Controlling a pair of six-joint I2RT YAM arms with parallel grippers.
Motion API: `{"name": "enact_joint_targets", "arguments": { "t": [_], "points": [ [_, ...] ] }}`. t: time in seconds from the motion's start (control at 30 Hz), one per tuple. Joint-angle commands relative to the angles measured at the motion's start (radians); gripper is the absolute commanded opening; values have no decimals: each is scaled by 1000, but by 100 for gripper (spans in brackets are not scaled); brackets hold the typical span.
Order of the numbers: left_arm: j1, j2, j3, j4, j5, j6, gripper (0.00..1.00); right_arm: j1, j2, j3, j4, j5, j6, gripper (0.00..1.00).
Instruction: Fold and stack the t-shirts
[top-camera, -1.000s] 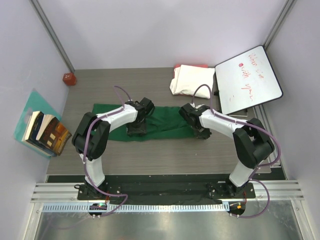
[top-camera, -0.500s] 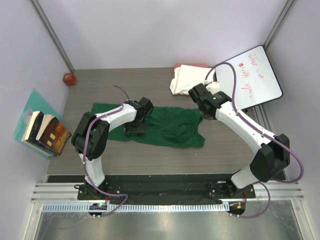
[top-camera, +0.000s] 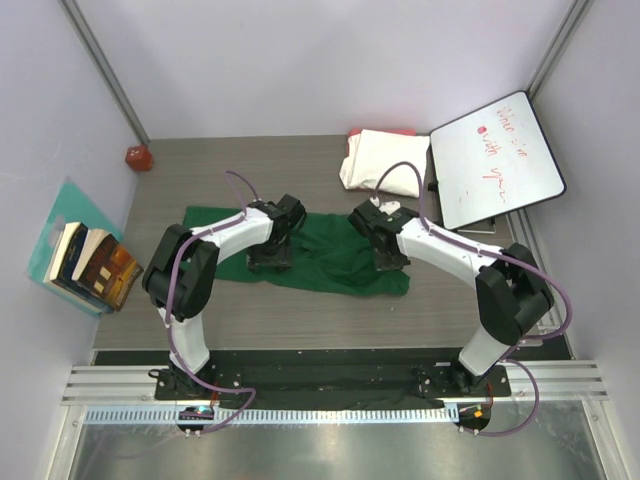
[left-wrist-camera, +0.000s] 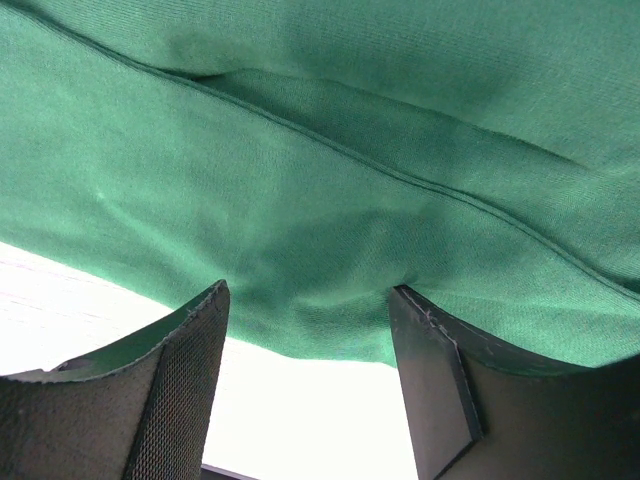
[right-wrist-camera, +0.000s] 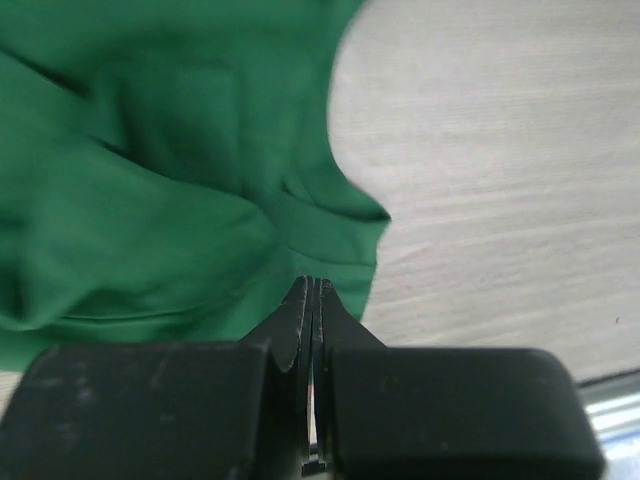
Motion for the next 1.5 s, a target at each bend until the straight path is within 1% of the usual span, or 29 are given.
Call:
{"name": "enact_joint_targets", "arguments": {
  "t": [0.0, 0.2, 0.4, 0.5, 0.57, 0.7, 0.8, 0.93, 1.03, 1.1, 1.23, 1.27, 1.37, 1.4, 1.47],
  "points": [
    [5, 2, 9, -29, -29, 17, 66, -7, -57, -72, 20, -43, 45, 1],
    [5, 12, 35, -38, -30, 23, 68, 2, -16, -134, 11, -94, 44, 1],
    [5, 12, 56, -48, -46, 43, 73, 19, 29, -149, -12, -77, 56, 1],
    [5, -25, 50, -29, -37, 60, 78, 21, 46, -164, 2, -65, 64, 1],
    [5, -51, 44, -19, -27, 70, 79, 19, 66, -171, 20, -65, 70, 1],
    [12, -108, 39, -31, -64, 81, 83, 19, 127, -166, 48, -76, 85, 1],
    [44, -132, 23, -41, -87, 90, 84, 18, 167, -158, 49, -48, 96, 1],
    [138, -175, -25, -28, -57, 109, 84, -1, 194, -161, 60, -40, 99, 1],
    [190, -171, -33, -14, -52, 146, 84, -19, 199, -163, 68, -48, 99, 1],
    [222, -122, -13, -44, -61, 159, 83, -45, 196, -164, 77, -69, 99, 1],
    [259, -54, 22, -55, -50, 169, 81, -97, 187, -164, 86, -96, 85, 1],
    [270, -27, 23, -46, -23, 169, 81, -117, 178, -161, 87, -103, 82, 1],
    [325, 22, 18, -38, 64, 167, 73, -143, 173, -146, 91, -131, 59, 1],
    [342, 30, 13, -37, 94, 167, 67, -156, 173, -131, 89, -138, 55, 1],
    [344, 28, -7, -37, 83, 167, 65, -165, 176, -115, 86, -139, 41, 1]
  ]
}}
